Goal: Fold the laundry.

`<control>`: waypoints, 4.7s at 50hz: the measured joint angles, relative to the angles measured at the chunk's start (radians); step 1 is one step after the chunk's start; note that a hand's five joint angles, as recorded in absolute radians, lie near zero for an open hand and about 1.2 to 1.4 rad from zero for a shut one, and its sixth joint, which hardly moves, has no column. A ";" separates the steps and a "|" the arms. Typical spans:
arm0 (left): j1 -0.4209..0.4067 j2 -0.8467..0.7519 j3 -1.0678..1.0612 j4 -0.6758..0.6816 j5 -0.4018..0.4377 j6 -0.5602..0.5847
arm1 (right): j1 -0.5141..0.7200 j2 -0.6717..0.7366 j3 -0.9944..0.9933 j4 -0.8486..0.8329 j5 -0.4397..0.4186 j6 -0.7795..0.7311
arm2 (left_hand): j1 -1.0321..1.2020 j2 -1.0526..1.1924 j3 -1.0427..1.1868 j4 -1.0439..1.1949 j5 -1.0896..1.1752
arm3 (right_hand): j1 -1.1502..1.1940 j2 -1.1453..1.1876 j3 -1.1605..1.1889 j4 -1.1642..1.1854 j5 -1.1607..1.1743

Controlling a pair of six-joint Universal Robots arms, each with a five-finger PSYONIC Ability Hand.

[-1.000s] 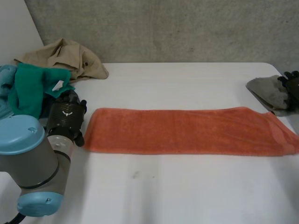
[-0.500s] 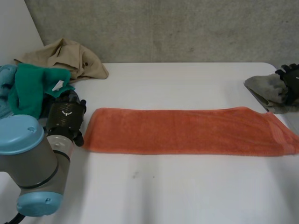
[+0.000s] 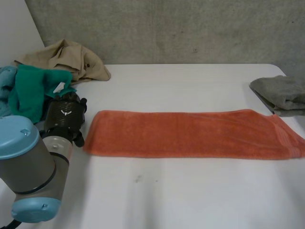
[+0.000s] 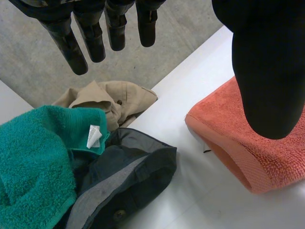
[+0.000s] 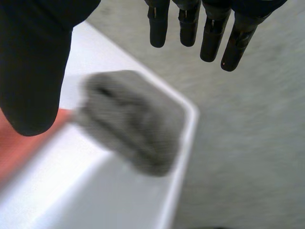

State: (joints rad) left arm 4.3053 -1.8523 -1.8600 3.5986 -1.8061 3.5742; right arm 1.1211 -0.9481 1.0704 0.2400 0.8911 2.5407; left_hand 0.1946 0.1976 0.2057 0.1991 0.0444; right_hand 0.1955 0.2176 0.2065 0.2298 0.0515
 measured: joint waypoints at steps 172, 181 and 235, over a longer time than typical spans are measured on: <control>-0.373 -0.408 0.409 0.003 -0.010 0.004 | 0.357 -0.256 0.780 -0.352 0.064 -0.022 | 0.000 0.000 0.000 0.000 0.000 | 0.281 0.340 0.350 0.326 0.312; -0.376 -0.393 0.361 0.000 -0.031 0.003 | 0.368 -0.213 0.767 -0.359 0.066 -0.009 | 0.000 0.000 0.000 0.000 0.000 | 0.287 0.347 0.359 0.333 0.319; -0.248 -0.063 0.237 -0.063 -0.099 -0.072 | 1.113 -0.103 0.387 -0.356 0.202 -0.137 | 0.000 0.000 0.000 0.000 0.000 | 0.000 0.002 0.011 0.001 0.007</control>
State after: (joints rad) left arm 4.0574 -1.9153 -1.6233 3.5358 -1.9056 3.5018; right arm 2.2346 -1.0514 1.4575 -0.1160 1.0929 2.4036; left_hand 0.1945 0.1976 0.2057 0.1991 0.0444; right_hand 0.1960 0.2200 0.2178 0.2306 0.0588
